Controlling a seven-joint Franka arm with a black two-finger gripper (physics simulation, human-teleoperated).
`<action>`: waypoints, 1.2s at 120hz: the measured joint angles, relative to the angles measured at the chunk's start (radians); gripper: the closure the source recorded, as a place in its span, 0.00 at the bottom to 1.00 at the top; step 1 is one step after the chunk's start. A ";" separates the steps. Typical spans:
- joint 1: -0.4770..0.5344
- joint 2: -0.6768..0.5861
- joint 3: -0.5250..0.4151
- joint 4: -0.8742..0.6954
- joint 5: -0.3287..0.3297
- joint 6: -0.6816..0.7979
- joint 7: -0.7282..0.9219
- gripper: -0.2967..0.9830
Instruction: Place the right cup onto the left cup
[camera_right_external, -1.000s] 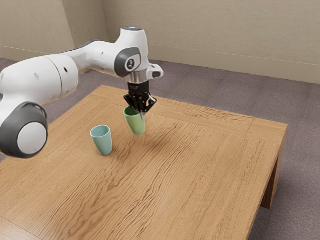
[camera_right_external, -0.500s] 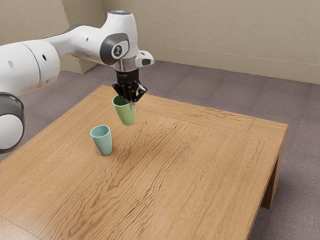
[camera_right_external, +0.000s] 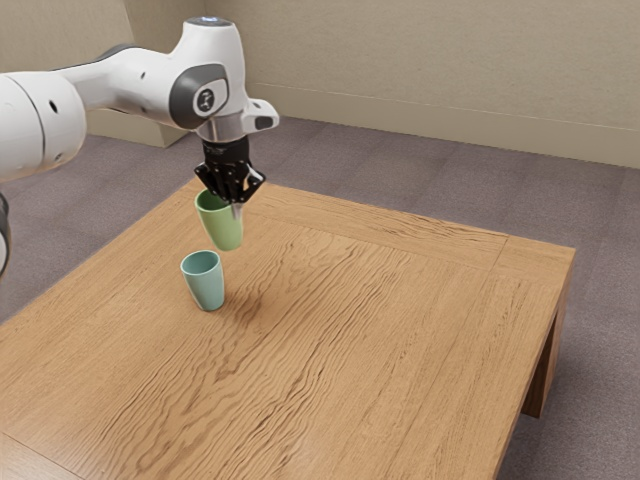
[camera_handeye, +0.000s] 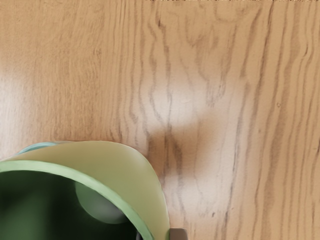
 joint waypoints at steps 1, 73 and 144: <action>0.001 -0.001 0.000 -0.001 0.000 0.001 0.000 0.84; 0.064 -0.039 0.000 -0.086 0.001 0.046 -0.001 0.84; 0.099 -0.083 0.001 -0.170 -0.002 0.125 -0.002 0.84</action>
